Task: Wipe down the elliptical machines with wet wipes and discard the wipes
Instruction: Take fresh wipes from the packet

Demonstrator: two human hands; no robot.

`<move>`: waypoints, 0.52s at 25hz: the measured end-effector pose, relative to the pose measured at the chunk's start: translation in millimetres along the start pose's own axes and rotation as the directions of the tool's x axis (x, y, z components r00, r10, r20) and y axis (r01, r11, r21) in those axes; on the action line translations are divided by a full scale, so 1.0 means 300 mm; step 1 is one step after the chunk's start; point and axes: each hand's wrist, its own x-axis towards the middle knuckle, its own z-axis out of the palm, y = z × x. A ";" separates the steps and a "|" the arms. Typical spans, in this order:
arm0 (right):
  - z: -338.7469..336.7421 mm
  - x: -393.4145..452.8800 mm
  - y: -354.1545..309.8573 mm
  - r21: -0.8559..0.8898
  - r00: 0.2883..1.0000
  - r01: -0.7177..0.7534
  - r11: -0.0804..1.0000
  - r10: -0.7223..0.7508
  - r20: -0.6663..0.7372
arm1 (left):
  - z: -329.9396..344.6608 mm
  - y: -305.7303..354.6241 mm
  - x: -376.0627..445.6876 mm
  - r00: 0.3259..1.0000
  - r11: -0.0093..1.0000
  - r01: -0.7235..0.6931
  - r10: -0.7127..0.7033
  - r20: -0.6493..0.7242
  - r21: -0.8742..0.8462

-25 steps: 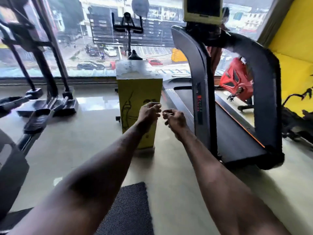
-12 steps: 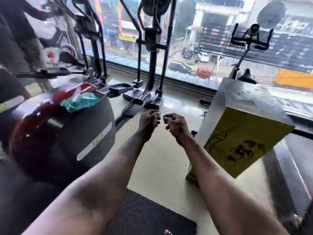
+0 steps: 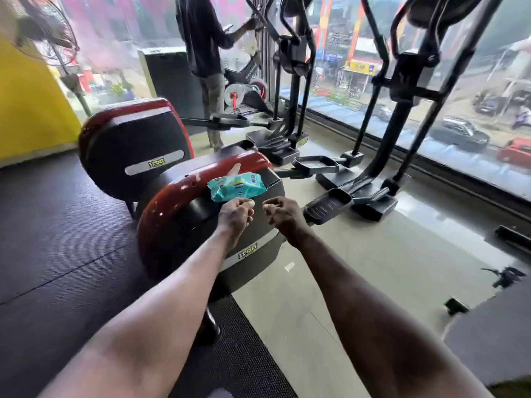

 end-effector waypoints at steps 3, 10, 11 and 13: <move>0.076 0.209 0.018 0.001 0.994 -0.038 0.999 0.038 0.105 | -0.054 -0.064 0.202 0.996 0.998 0.039 -0.035 -0.077 0.047; 0.256 0.714 0.086 -0.219 0.985 -0.110 0.969 0.135 0.102 | -0.109 -0.139 0.766 0.978 0.902 0.090 0.000 -0.208 0.422; 0.274 0.773 0.090 -0.256 0.983 -0.125 0.958 0.154 0.096 | -0.112 -0.147 0.834 0.979 0.868 0.095 0.008 -0.205 0.488; 0.303 0.863 0.096 -0.372 0.982 -0.111 0.922 0.159 0.101 | -0.117 -0.155 0.939 0.981 0.773 0.101 0.029 -0.194 0.627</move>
